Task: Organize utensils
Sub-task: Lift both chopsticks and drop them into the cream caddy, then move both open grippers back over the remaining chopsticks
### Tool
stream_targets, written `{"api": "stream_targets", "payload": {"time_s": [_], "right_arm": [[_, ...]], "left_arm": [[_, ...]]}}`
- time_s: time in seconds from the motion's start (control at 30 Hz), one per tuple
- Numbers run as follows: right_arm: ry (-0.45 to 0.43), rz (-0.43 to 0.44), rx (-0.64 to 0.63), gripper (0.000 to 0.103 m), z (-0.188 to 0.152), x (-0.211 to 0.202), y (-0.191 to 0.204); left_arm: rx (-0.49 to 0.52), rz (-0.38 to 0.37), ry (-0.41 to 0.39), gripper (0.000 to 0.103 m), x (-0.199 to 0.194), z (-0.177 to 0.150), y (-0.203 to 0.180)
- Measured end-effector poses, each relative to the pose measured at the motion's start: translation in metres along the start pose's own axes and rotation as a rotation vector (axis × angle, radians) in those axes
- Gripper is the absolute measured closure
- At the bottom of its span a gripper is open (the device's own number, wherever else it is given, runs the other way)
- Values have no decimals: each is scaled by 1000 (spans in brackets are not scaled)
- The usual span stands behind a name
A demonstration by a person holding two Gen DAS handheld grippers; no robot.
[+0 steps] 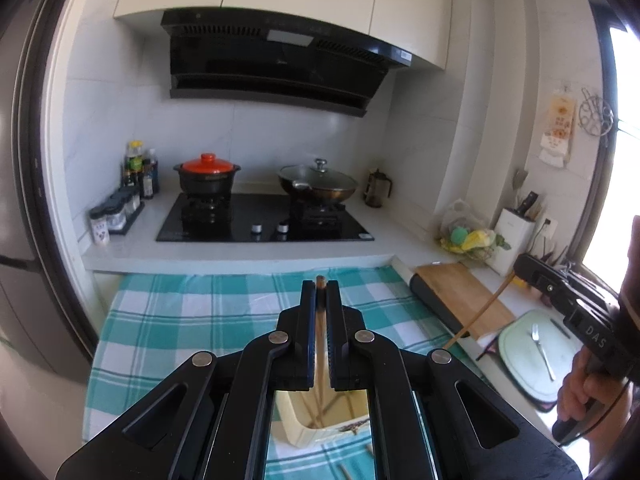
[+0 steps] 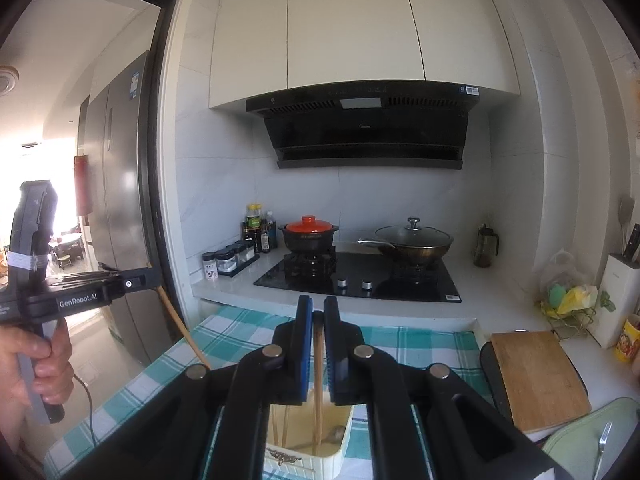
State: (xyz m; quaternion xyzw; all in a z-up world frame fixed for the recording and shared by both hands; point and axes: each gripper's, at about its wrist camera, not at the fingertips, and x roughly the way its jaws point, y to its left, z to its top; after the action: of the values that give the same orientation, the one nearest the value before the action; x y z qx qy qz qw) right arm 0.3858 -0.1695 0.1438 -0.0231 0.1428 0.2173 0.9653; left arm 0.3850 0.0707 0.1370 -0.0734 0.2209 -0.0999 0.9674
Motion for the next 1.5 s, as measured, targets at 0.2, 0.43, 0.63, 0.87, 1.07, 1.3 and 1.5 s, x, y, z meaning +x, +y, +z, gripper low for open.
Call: {"api": "stream_targets", "payload": {"time_s": [0.2, 0.43, 0.63, 0.87, 1.07, 1.3, 1.5], "right_arm": [[134, -1, -6, 97, -16, 56, -6], [348, 14, 31, 97, -46, 128, -22], [361, -8, 42, 53, -50, 154, -32], [214, -22, 33, 45, -10, 86, -35], [258, -19, -112, 38, -35, 9, -13], [460, -79, -308, 37, -132, -56, 0], [510, -161, -205, 37, -216, -101, 1]], "left_arm": [[-28, -22, 131, 101, 56, -13, 5], [-52, -12, 281, 100, 128, -38, 3], [-111, 12, 312, 45, 149, -36, 7], [-13, 62, 186, 21, 68, -14, 8], [155, 126, 228, 7, -15, -64, 4], [218, 193, 328, 7, -77, -176, 4], [22, 232, 342, 7, -97, -254, 13]]}}
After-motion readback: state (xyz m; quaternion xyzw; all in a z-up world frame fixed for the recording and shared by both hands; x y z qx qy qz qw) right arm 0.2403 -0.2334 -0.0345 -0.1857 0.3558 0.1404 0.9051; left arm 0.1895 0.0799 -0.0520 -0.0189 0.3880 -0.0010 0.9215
